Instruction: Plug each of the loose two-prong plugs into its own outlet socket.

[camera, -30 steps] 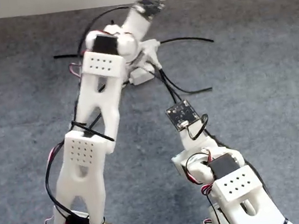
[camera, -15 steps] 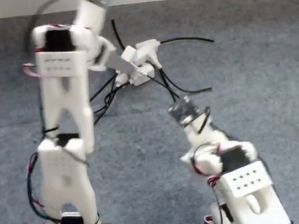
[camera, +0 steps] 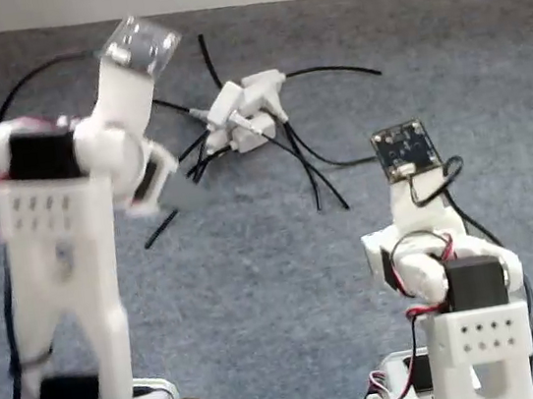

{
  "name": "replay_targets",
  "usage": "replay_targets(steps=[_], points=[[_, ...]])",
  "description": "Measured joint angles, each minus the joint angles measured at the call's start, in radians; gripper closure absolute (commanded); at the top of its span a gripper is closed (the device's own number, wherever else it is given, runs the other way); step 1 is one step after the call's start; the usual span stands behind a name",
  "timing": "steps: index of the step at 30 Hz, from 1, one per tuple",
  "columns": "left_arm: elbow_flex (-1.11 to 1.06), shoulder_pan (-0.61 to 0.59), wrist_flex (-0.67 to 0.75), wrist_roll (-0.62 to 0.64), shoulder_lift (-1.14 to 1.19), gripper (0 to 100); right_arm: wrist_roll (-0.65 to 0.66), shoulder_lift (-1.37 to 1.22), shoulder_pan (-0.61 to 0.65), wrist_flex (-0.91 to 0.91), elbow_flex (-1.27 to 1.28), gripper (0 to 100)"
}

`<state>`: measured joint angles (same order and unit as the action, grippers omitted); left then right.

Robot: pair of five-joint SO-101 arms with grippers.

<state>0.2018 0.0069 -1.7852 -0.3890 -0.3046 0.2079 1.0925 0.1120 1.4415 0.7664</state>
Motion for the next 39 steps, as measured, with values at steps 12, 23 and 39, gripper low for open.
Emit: replay_targets(steps=[12, 23, 39], points=[[-0.566, -0.057, 0.018, 0.000, -0.572, 99, 0.115, 0.373, -0.080, 0.018, 0.149, 99.2], [-0.961, -0.101, 0.063, -0.097, -1.178, 99, 0.157, 0.549, -0.149, -0.060, 0.336, 99.2], [-1.350, -0.216, 0.322, -0.170, -1.425, 99, 0.043, 0.732, -0.146, -0.276, 0.799, 99.2]])
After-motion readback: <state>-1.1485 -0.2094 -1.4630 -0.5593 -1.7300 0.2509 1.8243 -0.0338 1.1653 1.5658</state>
